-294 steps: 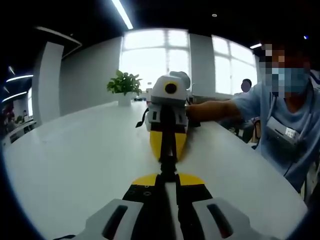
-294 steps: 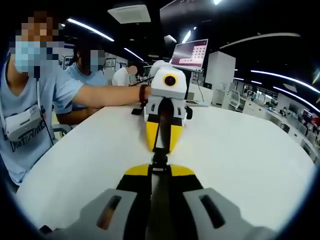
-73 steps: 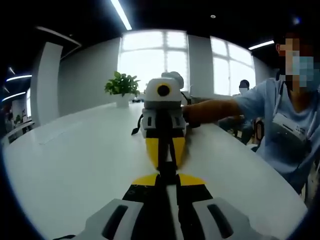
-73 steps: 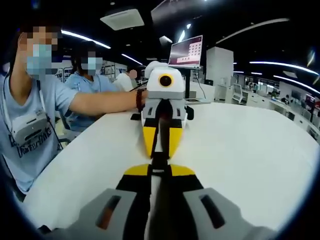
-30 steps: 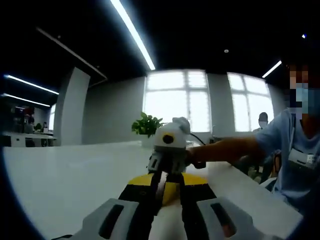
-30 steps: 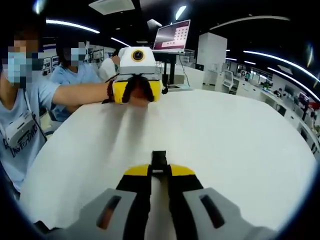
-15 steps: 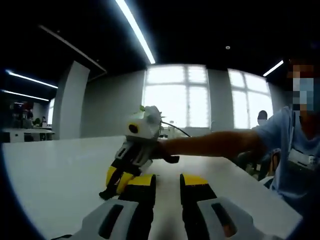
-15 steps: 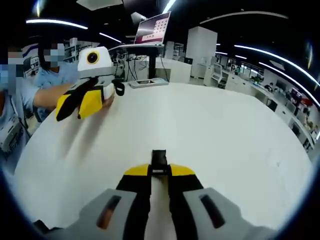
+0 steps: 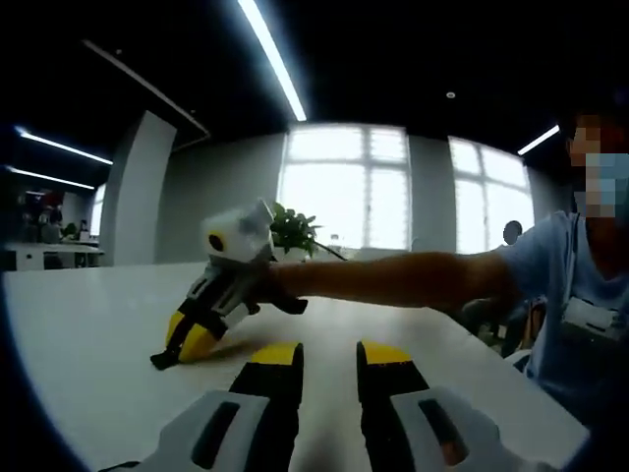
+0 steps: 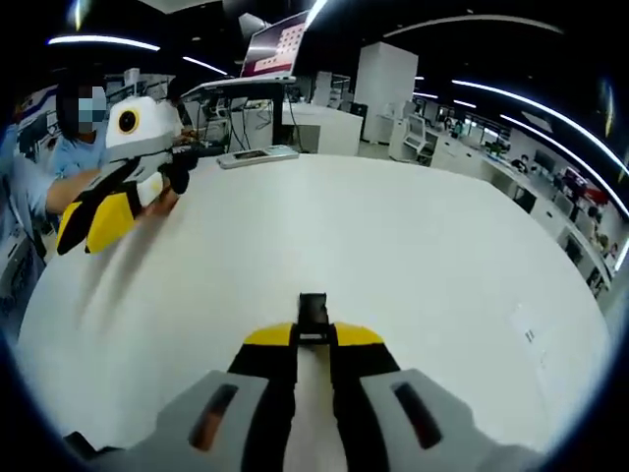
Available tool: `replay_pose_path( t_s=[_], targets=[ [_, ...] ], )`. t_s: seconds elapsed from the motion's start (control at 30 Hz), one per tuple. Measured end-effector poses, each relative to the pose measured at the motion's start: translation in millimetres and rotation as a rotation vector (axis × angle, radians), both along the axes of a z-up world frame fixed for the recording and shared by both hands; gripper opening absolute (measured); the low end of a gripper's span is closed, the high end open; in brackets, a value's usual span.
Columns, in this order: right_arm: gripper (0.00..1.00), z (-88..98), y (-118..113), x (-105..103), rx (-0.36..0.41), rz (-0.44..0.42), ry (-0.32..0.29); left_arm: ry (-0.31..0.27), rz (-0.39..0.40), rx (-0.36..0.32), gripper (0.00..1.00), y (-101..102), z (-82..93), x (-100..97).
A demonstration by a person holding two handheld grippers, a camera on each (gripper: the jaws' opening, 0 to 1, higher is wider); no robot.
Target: Snap the two parts of the plastic buckle together until the buckle closes and remains connected.
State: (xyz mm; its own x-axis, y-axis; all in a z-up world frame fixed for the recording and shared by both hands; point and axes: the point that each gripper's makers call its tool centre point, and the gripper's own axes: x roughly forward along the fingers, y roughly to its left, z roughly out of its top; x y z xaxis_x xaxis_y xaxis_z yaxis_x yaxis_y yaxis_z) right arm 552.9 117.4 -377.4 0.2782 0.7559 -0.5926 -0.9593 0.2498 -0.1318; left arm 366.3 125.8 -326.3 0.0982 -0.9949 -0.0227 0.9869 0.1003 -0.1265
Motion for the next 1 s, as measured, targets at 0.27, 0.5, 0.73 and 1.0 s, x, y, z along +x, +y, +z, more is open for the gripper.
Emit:
replay_pose_path(
  t_s=[0.27, 0.5, 0.73, 1.0],
  targets=[
    [0.12, -2.6, 5.7, 12.6, 0.012, -0.019, -0.004, 0.000, -0.001, 0.007, 0.22, 3.9, -2.8, 0.7],
    [0.19, -2.8, 8.0, 7.7, 0.041, -0.077, -0.027, 0.016, 0.001, 0.004, 0.23, 6.9, -3.2, 3.1],
    [0.24, 8.4, -0.3, 5.9, 0.103, -0.116, -0.033, 0.015, 0.011, -0.004, 0.25, 8.2, -1.9, 5.7],
    [0.35, 67.8, -30.9, -4.5, 0.489, -0.280, -0.096, 0.011, 0.025, -0.001, 0.35, 7.7, -1.9, 8.8]
  ],
)
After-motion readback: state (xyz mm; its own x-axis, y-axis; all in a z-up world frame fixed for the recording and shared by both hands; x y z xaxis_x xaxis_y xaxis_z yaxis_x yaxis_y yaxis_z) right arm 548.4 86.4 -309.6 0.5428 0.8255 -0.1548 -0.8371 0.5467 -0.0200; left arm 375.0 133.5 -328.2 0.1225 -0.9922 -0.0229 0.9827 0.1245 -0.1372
